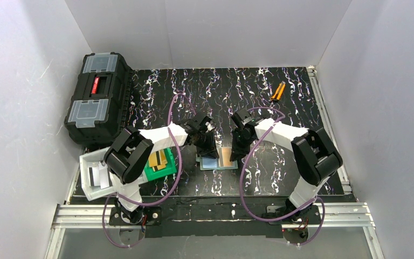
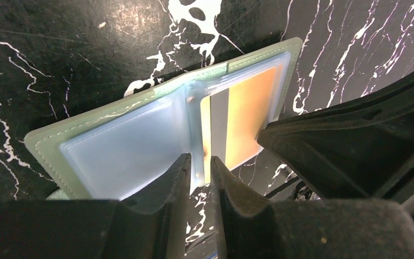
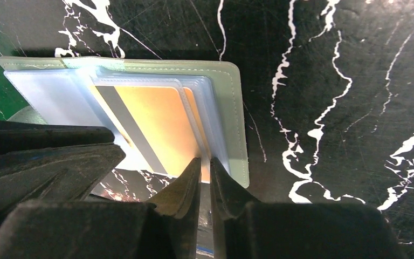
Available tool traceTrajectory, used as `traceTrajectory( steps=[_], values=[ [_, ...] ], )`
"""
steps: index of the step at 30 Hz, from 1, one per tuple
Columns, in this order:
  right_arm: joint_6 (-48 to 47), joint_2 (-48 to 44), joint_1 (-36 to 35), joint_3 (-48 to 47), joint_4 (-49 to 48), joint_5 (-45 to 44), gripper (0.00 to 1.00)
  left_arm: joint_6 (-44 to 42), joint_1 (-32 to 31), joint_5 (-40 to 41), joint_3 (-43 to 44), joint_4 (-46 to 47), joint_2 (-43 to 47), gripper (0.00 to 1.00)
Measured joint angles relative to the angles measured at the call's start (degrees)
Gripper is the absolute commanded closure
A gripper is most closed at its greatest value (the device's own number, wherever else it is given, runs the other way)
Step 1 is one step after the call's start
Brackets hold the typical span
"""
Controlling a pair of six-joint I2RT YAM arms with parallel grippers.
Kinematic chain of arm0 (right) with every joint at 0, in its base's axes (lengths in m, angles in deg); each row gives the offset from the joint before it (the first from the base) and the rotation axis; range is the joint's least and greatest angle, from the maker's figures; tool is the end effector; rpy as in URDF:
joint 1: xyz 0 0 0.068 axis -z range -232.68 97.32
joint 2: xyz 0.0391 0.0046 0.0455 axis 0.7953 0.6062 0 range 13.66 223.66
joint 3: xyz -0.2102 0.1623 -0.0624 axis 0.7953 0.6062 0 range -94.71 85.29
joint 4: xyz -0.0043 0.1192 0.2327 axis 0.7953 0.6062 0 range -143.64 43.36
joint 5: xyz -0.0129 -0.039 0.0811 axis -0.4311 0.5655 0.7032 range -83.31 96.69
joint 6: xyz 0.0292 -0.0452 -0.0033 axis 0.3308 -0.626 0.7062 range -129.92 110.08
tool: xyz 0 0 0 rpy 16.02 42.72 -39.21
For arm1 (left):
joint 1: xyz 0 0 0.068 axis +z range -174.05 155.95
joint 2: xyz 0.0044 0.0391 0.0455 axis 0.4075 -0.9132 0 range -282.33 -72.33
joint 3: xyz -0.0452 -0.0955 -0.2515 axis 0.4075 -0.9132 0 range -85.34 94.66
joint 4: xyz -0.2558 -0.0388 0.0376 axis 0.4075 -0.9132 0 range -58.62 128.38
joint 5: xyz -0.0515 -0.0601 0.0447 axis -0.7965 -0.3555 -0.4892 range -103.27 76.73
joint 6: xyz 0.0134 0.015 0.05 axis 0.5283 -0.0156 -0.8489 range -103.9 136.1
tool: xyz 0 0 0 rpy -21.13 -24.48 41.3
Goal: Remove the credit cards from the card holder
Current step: Remove the credit card from the card holder.
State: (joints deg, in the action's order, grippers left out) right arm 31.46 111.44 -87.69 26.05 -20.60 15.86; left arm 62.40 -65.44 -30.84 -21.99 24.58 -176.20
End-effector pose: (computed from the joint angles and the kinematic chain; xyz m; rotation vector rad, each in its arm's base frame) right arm 0.2583 0.1878 0.1658 0.1257 2.9465 0.4817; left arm 0.2717 -0.2536 0.1685 0.0190 2.7563 -0.9203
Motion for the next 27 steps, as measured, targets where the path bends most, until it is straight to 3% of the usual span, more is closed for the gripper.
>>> traceTrajectory(
  steps=[21,23,27],
  values=[
    [-0.7,3.9,-3.2,-4.3,3.1,-0.5,0.82,4.7,2.0,-6.8,-7.6,13.2,-0.6,0.80],
    [-0.7,4.0,-3.3,-4.4,3.2,-0.5,0.83,5.0,2.4,-7.5,-8.3,14.1,-0.5,0.87],
    [-0.7,4.4,-3.3,-4.5,3.3,-0.2,0.83,5.2,3.1,-8.2,-9.0,15.0,-0.4,0.88]
  ],
)
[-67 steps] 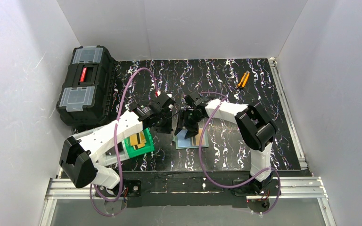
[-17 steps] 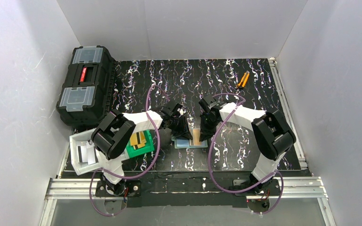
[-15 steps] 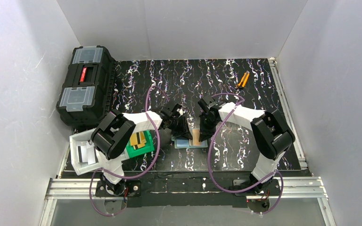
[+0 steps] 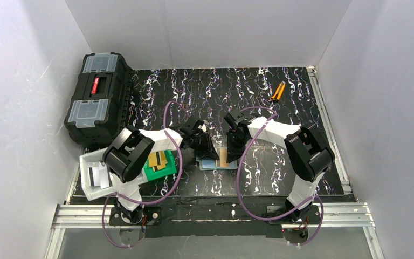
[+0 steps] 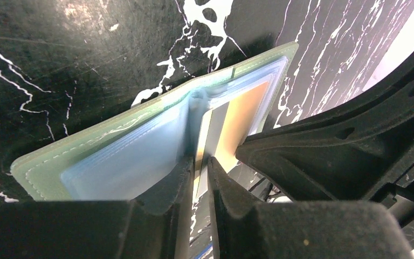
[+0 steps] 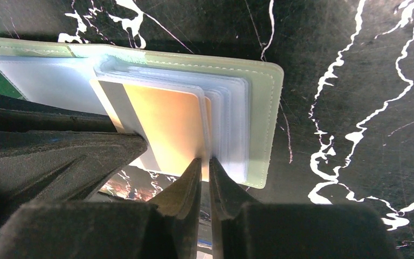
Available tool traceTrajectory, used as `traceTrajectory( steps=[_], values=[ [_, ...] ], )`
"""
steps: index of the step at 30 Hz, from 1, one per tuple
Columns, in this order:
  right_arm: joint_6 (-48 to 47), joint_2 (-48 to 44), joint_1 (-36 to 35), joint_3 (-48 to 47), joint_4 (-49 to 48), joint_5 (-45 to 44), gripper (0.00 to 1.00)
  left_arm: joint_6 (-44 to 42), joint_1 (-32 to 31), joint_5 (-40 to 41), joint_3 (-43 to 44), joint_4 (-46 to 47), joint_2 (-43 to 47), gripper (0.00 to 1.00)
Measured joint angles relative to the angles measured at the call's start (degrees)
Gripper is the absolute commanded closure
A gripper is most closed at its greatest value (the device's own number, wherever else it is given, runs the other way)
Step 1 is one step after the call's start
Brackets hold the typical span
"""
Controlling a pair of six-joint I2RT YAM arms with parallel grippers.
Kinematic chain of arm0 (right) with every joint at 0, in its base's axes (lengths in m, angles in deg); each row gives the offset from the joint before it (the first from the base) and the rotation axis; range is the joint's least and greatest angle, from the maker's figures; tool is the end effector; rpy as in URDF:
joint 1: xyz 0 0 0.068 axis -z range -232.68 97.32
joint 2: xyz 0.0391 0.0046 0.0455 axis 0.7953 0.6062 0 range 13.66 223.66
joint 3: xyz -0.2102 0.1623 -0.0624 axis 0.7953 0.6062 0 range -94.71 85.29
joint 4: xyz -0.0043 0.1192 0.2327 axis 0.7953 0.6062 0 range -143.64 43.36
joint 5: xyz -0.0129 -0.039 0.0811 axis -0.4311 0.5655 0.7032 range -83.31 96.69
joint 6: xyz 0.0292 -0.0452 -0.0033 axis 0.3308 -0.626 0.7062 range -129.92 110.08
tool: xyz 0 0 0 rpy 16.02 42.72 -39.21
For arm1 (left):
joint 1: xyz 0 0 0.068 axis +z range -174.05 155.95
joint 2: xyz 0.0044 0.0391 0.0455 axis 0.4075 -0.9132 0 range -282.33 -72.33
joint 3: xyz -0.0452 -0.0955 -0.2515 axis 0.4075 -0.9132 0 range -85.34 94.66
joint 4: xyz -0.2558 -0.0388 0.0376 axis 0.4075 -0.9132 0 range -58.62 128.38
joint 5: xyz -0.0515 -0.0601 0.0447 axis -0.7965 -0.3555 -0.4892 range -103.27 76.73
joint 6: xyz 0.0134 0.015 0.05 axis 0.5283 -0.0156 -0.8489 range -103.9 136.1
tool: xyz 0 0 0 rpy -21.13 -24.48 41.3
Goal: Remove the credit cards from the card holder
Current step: Remove the credit card from the card holder.
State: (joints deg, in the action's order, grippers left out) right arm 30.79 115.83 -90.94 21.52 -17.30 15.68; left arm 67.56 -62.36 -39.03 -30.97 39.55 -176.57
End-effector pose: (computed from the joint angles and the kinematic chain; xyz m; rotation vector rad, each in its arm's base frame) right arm 0.2586 0.2110 0.1611 0.0328 3.0040 0.4384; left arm 0.2720 -0.2345 0.1410 -0.0780 2.7114 -1.1563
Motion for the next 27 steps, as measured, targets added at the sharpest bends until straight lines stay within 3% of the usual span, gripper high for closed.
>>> traceTrajectory(
  steps=[10,24,27],
  values=[
    [0.2,0.3,0.1,-0.2,0.1,0.6,0.85,1.3,1.0,-1.3,-2.9,3.7,1.0,1.00],
    [1.2,0.9,1.0,0.2,-0.4,3.1,0.86,2.7,4.1,-4.3,-6.2,6.1,2.4,1.00],
    [1.2,1.0,1.1,0.3,-0.5,3.5,0.86,2.6,4.4,-4.5,-6.4,6.1,2.5,0.93]
  ],
)
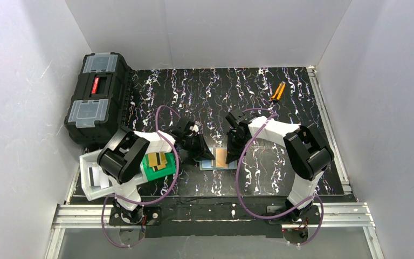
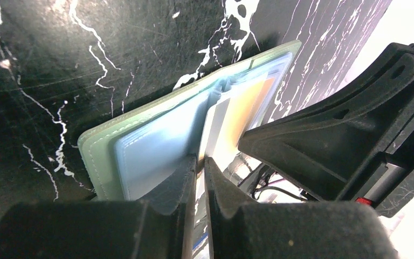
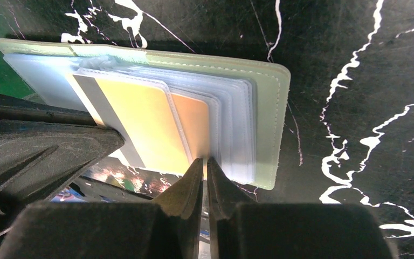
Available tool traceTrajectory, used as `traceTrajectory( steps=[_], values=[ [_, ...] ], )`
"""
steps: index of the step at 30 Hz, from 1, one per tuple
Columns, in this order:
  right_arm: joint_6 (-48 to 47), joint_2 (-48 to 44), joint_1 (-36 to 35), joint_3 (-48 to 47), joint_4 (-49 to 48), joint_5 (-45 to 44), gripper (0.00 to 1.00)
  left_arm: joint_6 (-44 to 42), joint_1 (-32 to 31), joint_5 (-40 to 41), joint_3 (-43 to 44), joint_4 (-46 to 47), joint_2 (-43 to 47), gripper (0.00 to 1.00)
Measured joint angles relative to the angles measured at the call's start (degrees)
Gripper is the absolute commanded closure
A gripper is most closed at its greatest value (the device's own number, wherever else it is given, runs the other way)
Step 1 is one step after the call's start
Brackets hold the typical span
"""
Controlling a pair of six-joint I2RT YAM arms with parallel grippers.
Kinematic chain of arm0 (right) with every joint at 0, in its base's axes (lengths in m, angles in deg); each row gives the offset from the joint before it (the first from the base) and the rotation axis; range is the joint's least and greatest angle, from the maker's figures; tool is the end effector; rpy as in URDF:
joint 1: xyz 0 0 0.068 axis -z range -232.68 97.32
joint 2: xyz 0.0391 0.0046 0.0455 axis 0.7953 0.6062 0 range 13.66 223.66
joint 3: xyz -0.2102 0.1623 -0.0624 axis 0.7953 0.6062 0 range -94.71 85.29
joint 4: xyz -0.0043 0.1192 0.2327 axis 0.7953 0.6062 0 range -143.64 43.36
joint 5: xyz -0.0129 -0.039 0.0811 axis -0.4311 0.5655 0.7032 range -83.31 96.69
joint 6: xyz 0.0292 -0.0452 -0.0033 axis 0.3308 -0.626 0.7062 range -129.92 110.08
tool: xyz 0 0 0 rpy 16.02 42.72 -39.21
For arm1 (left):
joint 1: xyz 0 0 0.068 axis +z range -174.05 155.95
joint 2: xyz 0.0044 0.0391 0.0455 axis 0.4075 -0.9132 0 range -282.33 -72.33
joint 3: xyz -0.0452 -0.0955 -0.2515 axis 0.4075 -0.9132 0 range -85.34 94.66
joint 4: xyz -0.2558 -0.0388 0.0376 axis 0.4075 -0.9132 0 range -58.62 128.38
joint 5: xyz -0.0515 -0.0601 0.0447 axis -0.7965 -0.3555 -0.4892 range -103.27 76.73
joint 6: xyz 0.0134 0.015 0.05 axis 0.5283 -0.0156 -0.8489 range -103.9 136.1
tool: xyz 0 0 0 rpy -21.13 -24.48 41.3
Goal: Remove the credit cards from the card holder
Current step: Remove the credit card from the card holder.
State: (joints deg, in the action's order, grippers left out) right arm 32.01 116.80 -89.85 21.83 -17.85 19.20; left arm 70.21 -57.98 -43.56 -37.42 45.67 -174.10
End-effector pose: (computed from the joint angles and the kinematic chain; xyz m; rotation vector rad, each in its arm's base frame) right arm 0.2617 0.2081 0.1551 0.0841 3.0427 0.5045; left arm 0.2712 -0.2040 0.1334 -0.1842 2.6786 -1.2582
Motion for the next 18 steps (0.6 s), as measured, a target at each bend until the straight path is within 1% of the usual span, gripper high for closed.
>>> traceTrajectory(
  steps=[1,5,10,18],
  values=[
    [0.0,0.0,0.0,0.0,0.0,0.1,0.86,0.0,0.1,0.0,-0.1,0.1,0.1,0.90],
    [0.1,0.0,0.0,0.2,-0.2,0.4,0.84,0.0,0.2,0.0,-0.5,0.4,0.3,0.89],
    [0.1,0.0,0.0,0.2,-0.3,0.7,0.83,0.0,0.3,0.0,-0.5,0.4,0.3,0.82],
    [0.1,0.0,0.0,0.2,-0.4,0.9,0.83,0.2,0.8,0.1,-0.6,1.9,0.3,0.80]
  ],
)
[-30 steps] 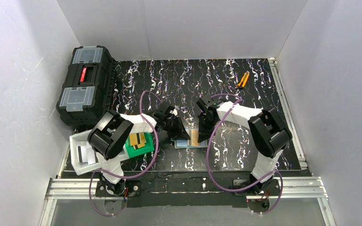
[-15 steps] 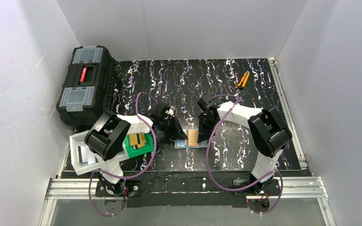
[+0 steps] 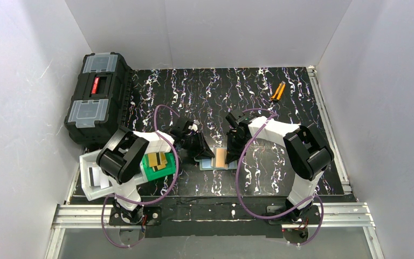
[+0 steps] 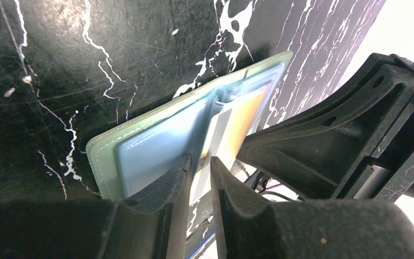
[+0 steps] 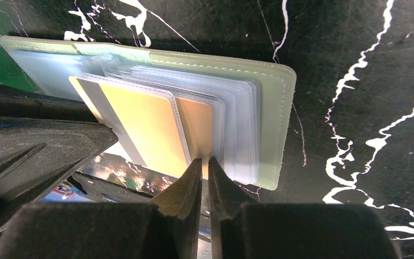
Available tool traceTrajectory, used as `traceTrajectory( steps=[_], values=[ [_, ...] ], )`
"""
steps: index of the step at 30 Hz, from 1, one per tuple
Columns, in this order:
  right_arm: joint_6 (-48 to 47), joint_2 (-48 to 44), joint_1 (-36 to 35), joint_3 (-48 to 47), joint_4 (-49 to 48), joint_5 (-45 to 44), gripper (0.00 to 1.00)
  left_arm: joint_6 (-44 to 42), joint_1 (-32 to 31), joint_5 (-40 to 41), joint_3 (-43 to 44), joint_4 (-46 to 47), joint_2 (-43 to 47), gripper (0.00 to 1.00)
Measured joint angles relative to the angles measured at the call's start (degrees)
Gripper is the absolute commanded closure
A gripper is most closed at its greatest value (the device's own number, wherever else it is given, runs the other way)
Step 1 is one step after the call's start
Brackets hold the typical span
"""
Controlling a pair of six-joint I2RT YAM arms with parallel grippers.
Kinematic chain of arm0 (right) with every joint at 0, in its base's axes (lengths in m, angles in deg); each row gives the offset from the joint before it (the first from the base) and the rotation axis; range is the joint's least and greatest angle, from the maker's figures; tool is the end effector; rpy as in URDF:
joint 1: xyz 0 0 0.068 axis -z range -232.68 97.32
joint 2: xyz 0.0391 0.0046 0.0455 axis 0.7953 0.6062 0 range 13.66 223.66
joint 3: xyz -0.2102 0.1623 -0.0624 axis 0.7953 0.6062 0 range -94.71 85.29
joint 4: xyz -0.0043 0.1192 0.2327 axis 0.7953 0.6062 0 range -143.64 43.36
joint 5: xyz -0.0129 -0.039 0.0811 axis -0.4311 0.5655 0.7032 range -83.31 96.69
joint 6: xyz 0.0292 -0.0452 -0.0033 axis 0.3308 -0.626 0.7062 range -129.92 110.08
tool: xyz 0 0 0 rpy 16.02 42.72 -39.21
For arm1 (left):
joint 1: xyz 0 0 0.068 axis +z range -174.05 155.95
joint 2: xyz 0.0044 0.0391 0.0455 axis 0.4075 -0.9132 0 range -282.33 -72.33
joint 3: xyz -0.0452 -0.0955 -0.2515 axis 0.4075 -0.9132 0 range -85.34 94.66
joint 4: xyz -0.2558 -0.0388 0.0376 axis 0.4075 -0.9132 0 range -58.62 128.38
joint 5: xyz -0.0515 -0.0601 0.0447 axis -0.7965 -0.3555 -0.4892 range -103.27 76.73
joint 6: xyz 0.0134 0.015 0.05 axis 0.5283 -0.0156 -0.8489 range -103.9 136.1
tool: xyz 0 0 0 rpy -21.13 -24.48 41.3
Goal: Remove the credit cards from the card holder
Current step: Remove the credit card from the card holder.
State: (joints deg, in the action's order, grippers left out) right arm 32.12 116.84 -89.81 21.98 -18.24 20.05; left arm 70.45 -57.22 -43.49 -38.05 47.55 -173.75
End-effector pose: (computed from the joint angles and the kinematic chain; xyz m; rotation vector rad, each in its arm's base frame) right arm 0.2617 0.2084 0.1545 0.0846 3.0461 0.5262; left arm 0.2737 -0.2002 0.1349 -0.1942 2.6451 -1.2696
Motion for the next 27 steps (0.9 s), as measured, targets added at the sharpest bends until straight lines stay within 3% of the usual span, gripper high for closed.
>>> traceTrajectory(
  steps=[9,16,27],
  values=[
    [0.0,0.0,0.0,0.0,0.0,0.1,0.83,0.3,0.3,0.2,-0.1,0.9,0.1,0.81],
    [0.0,0.0,0.0,0.0,0.0,0.2,0.83,0.9,0.5,0.4,-0.1,1.5,-0.2,0.90],
    [-0.1,0.2,0.1,0.0,0.0,0.4,0.83,3.4,0.5,-1.3,-0.9,5.8,-0.7,0.90]
  ],
)
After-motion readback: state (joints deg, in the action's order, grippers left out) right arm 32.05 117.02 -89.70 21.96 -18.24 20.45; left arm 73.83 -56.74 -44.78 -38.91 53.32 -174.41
